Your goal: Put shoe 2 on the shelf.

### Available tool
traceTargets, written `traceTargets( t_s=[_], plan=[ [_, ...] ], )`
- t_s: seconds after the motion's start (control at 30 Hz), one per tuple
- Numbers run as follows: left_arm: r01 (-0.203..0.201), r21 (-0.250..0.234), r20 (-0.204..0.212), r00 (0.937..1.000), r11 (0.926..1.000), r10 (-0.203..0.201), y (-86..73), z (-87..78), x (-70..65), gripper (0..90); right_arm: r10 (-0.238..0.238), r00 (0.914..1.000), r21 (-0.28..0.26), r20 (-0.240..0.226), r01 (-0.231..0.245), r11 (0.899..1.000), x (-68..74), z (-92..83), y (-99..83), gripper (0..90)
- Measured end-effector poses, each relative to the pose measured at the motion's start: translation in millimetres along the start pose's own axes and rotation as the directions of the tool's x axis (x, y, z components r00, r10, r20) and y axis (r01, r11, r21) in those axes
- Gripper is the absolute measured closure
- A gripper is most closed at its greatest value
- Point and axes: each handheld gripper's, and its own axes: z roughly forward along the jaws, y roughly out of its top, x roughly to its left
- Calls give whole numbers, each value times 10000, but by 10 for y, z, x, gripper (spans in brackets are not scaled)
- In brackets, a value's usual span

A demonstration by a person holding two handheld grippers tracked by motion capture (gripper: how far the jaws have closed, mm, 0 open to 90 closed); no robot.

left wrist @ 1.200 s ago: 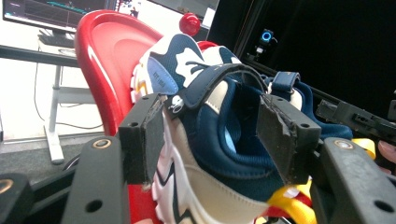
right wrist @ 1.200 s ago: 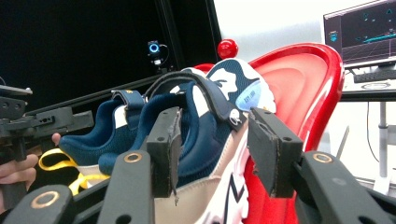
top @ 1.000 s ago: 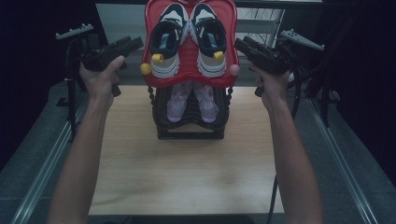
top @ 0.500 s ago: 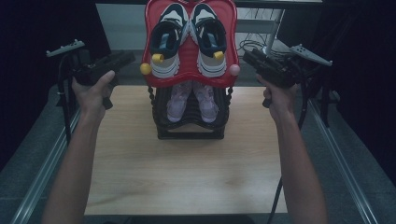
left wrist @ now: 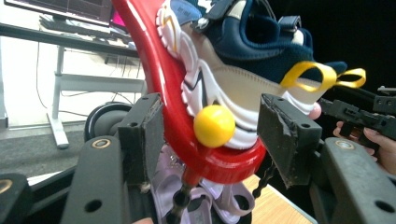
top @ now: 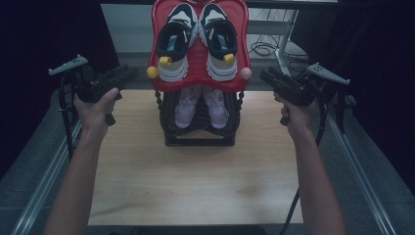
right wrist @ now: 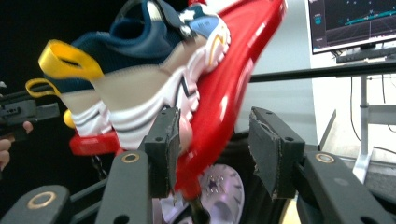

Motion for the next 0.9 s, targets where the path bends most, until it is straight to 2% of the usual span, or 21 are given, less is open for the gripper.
traceTargets(
  t_s=[0.27, 0.67, 0.9],
  plan=[
    [-221, 301, -202, 9995, 9993, 228, -214, -38, -12, 406, 56, 10000, 403, -12, -56, 9992, -113, -78, -229, 530],
    [408, 644, -446, 9983, 9971, -380, -623, -55, 191, 409, 186, 9998, 880, 34, -188, 9959, -205, -141, -562, 526],
    [456, 1007, -575, 9975, 9939, -399, -866, -36, 252, 409, 312, 9995, 1315, 48, -316, 9908, -258, -107, -826, 524]
  ],
)
